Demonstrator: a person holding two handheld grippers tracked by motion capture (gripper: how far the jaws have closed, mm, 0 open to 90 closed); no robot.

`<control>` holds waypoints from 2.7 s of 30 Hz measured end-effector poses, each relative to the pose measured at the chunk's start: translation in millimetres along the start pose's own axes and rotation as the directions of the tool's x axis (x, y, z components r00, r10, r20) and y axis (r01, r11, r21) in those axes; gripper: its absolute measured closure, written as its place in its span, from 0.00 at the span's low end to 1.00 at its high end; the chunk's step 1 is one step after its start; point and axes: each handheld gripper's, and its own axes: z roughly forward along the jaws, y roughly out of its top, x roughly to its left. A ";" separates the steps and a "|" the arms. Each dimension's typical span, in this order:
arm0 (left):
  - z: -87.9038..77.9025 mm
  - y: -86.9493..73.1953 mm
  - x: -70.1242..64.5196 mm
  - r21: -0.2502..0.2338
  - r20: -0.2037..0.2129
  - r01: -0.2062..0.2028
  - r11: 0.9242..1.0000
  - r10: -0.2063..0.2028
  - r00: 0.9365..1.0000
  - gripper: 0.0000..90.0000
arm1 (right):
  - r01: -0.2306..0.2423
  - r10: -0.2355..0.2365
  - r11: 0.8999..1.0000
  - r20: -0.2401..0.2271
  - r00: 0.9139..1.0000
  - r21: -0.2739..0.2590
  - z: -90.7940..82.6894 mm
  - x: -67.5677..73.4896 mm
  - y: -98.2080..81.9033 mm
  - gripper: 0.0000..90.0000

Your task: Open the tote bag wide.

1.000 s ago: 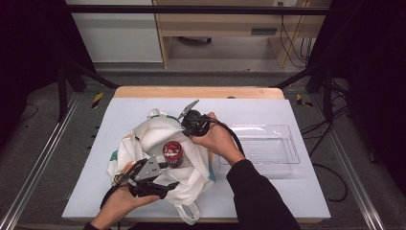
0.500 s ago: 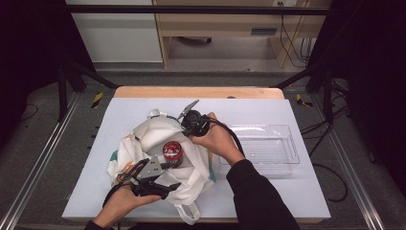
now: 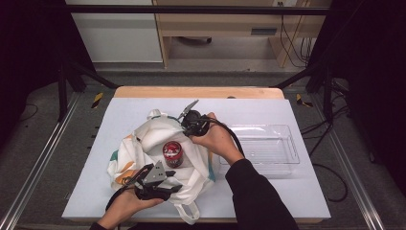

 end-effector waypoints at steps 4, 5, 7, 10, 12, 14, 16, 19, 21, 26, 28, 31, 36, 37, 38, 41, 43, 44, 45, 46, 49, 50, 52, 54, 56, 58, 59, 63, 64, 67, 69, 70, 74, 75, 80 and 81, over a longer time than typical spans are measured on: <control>-0.6 -4.4 0.8 0.005 -0.005 0.014 1.000 -0.014 1.000 0.65 | -0.003 0.003 1.000 0.002 1.000 0.003 0.5 -0.5 0.0 0.93; -0.9 -5.0 0.9 0.008 -0.010 0.015 1.000 -0.015 1.000 0.70 | -0.003 0.003 1.000 0.003 1.000 0.005 0.7 -0.9 -0.2 0.94; -0.8 -6.4 0.4 0.007 -0.017 0.025 1.000 -0.025 1.000 0.75 | -0.005 0.005 1.000 0.007 1.000 0.006 1.1 -1.4 -0.4 0.94; -1.6 -8.1 -0.3 0.006 -0.027 0.030 1.000 -0.030 0.999 0.80 | -0.010 0.010 1.000 0.013 1.000 0.009 2.0 -2.1 -0.5 0.94; -3.0 -8.7 -0.8 0.004 -0.034 0.041 0.999 -0.041 0.999 0.84 | -0.011 0.011 1.000 0.020 1.000 0.011 2.8 -2.2 -0.6 0.95; -5.5 -9.2 -1.1 0.000 -0.045 0.045 0.999 -0.045 0.998 0.89 | -0.015 0.015 1.000 0.032 0.999 0.008 3.4 -2.3 -0.5 0.95; -8.7 -10.0 -2.1 -0.009 -0.053 0.052 0.999 -0.052 0.997 0.94 | -0.022 0.022 1.000 0.043 0.999 0.000 3.2 -3.3 -0.4 0.95; -12.5 -11.5 -3.6 -0.010 -0.053 0.061 0.998 -0.061 0.997 0.97 | -0.037 0.037 0.999 0.057 0.998 -0.011 1.8 -5.3 0.3 0.95; -13.2 -12.1 -5.2 -0.005 -0.054 0.059 0.998 -0.060 0.997 0.97 | -0.040 0.040 0.999 0.062 0.997 -0.014 1.9 -5.8 0.6 0.95; -15.3 -12.8 -8.8 0.008 -0.053 0.054 0.999 -0.053 0.997 0.98 | -0.047 0.048 0.999 0.077 0.996 -0.009 2.0 -8.9 -0.2 0.95; -15.8 -14.3 -9.5 0.010 -0.050 0.054 0.998 -0.054 0.997 0.98 | -0.058 0.059 0.998 0.091 0.994 -0.008 2.2 -11.1 -0.4 0.95; -16.5 -15.8 -11.1 0.018 -0.043 0.054 0.998 -0.053 0.998 0.98 | -0.080 0.081 0.997 0.108 0.991 -0.011 2.5 -15.2 0.1 0.95; -18.0 -19.1 -13.2 0.021 -0.039 0.058 0.998 -0.057 0.998 0.98 | -0.112 0.111 0.994 0.133 0.985 0.003 6.4 -23.2 -0.5 0.95; -18.2 -19.8 -13.6 0.022 -0.041 0.057 0.998 -0.056 0.998 0.98 | -0.120 0.117 0.993 0.136 0.984 0.012 7.8 -24.6 -0.8 0.95; -18.4 -20.4 -13.9 0.022 -0.041 0.058 0.998 -0.057 0.998 0.98 | -0.127 0.123 0.992 0.141 0.982 0.022 9.7 -26.0 -1.2 0.95; -18.4 -20.9 -15.2 0.016 -0.044 0.064 0.998 -0.063 0.997 0.98 | -0.136 0.125 0.989 0.164 0.979 0.059 15.9 -28.1 -0.9 0.95; -18.4 -21.3 -16.0 0.015 -0.045 0.065 0.998 -0.065 0.997 0.98 | -0.137 0.123 0.988 0.170 0.978 0.070 19.0 -28.8 0.3 0.95; -18.3 -21.4 -16.3 0.015 -0.047 0.064 0.998 -0.063 0.997 0.98 | -0.130 0.115 0.988 0.175 0.978 0.079 20.4 -28.7 1.0 0.95; -18.7 -21.3 -16.4 0.016 -0.050 0.059 0.998 -0.058 0.997 0.98 | -0.128 0.111 0.988 0.179 0.978 0.085 21.4 -28.5 1.4 0.95; -19.0 -21.3 -16.6 0.017 -0.051 0.058 0.998 -0.057 0.997 0.98 | -0.122 0.104 0.988 0.184 0.977 0.091 22.8 -28.9 1.4 0.95; -19.4 -21.1 -16.9 0.020 -0.054 0.056 0.998 -0.055 0.997 0.98 | -0.131 0.111 0.986 0.181 0.977 0.103 26.8 -30.2 0.3 0.95; -19.1 -20.9 -17.0 0.020 -0.056 0.058 0.998 -0.057 0.997 0.98 | -0.138 0.117 0.984 0.180 0.977 0.108 27.7 -29.6 0.1 0.95; -18.7 -20.6 -17.5 0.020 -0.059 0.058 0.998 -0.057 0.997 0.98 | -0.122 0.103 0.987 0.171 0.980 0.105 28.1 -27.8 0.3 0.93; -18.4 -20.5 -17.4 0.018 -0.060 0.058 0.998 -0.057 0.997 0.98 | -0.122 0.106 0.989 0.164 0.981 0.089 25.8 -26.7 0.4 0.90; -18.4 -20.4 -17.1 0.015 -0.064 0.059 0.998 -0.058 0.996 0.97 | -0.137 0.125 0.988 0.156 0.980 0.067 22.5 -27.1 0.0 0.82; -18.4 -20.0 -16.9 0.012 -0.068 0.065 0.998 -0.064 0.996 0.96 | -0.139 0.129 0.989 0.163 0.978 0.052 18.1 -26.1 -0.6 0.75; -18.6 -19.9 -16.9 0.014 -0.069 0.063 0.998 -0.061 0.996 0.95 | -0.145 0.137 0.989 0.165 0.977 0.040 15.9 -25.9 -1.1 0.71; -20.2 -19.1 -16.0 0.003 -0.083 0.065 0.998 -0.064 0.994 0.89 | -0.160 0.158 0.987 0.158 0.975 -0.003 3.2 -21.7 -1.9 0.65; -21.0 -18.7 -15.6 -0.002 -0.086 0.069 0.998 -0.069 0.994 0.88 | -0.164 0.165 0.986 0.155 0.974 -0.013 -0.6 -19.4 -1.9 0.64; -23.9 -17.8 -13.3 -0.032 -0.085 0.095 0.995 -0.097 0.992 0.82 | -0.153 0.159 0.987 0.158 0.975 -0.051 -12.2 -12.8 -2.0 0.62; -26.4 -16.8 -13.3 -0.050 -0.089 0.095 0.994 -0.100 0.991 0.80 | -0.147 0.158 0.986 0.152 0.976 -0.081 -21.8 -7.0 -2.4 0.61; -27.4 -16.5 -12.9 -0.057 -0.088 0.096 0.994 -0.101 0.991 0.79 | -0.143 0.156 0.985 0.150 0.976 -0.092 -25.8 -4.1 -2.9 0.61; -34.1 -14.3 -11.7 -0.088 -0.103 0.111 0.990 -0.120 0.987 0.74 | -0.134 0.151 0.982 0.133 0.980 -0.131 -38.3 7.4 -6.7 0.60; -36.0 -14.3 -10.8 -0.097 -0.109 0.117 0.988 -0.128 0.986 0.72 | -0.130 0.149 0.981 0.131 0.980 -0.141 -41.7 10.9 -8.6 0.60; -44.8 -15.9 -5.1 -0.123 -0.148 0.136 0.983 -0.154 0.977 0.63 | -0.147 0.169 0.970 0.101 0.980 -0.196 -52.1 22.4 -16.9 0.61; -46.0 -16.1 -4.4 -0.129 -0.153 0.142 0.982 -0.161 0.975 0.61 | -0.143 0.165 0.970 0.100 0.981 -0.198 -53.3 24.8 -19.0 0.62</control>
